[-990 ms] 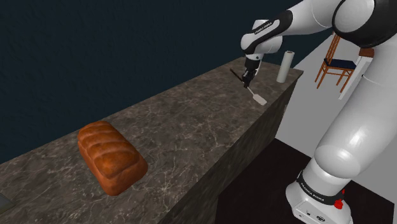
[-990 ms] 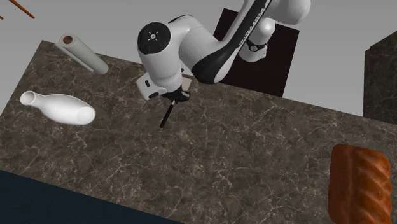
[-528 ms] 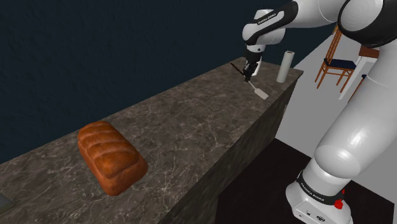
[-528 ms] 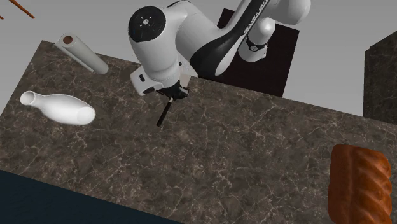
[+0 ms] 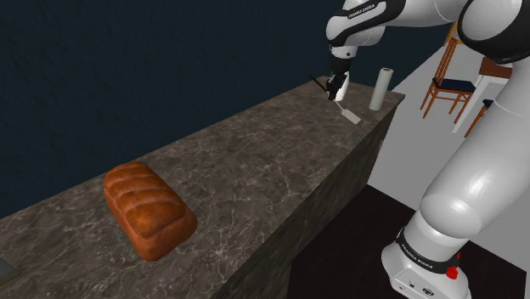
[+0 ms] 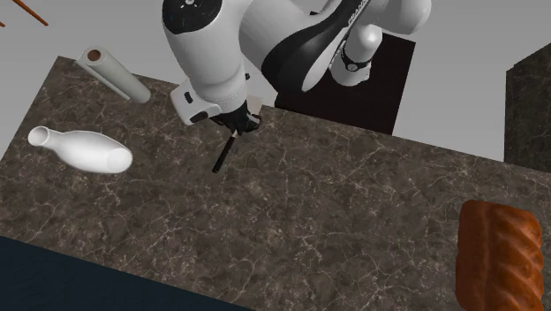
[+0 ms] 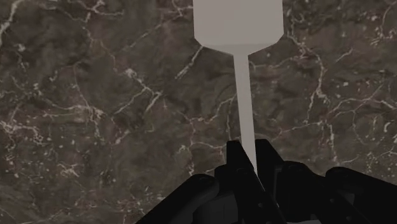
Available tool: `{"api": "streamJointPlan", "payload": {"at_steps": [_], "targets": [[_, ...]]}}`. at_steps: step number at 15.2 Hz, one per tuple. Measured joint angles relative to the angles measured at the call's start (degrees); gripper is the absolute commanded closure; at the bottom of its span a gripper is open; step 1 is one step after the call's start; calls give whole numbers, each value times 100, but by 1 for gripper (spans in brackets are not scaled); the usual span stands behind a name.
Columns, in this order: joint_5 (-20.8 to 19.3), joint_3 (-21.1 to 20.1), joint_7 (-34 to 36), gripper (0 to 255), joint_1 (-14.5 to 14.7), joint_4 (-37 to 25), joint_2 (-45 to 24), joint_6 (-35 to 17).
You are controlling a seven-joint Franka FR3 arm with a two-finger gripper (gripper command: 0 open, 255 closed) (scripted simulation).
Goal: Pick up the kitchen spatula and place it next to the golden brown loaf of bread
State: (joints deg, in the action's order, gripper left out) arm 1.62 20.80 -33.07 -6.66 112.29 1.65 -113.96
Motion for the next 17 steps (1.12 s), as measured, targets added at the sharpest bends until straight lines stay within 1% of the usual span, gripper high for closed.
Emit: {"api": "streamJointPlan", "payload": {"at_steps": [7,9,17], "targets": [[-34,-12,45,255,8,-483,74,551],[-59,-47,119,255,39,-525,134,647],[-259,-651,1219,255,475,196,792,546]]}}
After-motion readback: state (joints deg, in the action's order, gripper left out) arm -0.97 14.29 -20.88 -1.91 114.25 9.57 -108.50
